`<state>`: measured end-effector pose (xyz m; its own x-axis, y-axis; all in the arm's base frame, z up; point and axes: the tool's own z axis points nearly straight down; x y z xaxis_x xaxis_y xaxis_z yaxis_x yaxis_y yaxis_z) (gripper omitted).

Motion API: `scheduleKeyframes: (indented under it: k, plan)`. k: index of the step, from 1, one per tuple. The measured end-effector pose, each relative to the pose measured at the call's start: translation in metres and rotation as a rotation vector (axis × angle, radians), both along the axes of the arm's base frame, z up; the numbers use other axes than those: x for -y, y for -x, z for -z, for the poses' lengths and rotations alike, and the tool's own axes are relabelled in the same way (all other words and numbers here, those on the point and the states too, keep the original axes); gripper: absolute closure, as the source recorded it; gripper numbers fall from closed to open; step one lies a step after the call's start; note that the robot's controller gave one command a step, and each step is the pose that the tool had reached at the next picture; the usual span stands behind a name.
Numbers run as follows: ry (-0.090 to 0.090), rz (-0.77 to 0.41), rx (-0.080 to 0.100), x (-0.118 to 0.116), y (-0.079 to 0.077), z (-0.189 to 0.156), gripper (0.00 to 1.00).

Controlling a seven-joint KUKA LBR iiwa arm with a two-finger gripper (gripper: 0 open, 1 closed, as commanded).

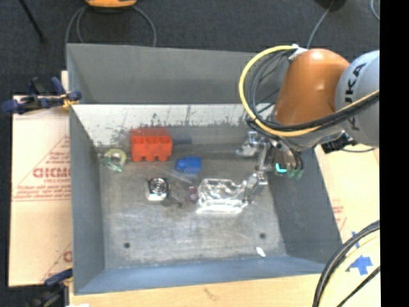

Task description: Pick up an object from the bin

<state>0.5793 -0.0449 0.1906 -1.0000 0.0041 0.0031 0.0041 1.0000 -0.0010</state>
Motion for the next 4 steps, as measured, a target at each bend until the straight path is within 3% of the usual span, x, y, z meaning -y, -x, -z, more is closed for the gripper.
scheduleKeyframes:
  k: [1,2,3,4]
  plan:
    - [0.001,0.211,0.015,-0.003,-0.018,0.091,0.0]
    - [0.001,0.209,0.014,-0.003,-0.018,0.093,1.0]
    - [-0.002,0.214,0.012,-0.008,-0.024,-0.036,1.0]
    - [0.001,0.338,0.0,0.042,0.02,-0.027,1.0]
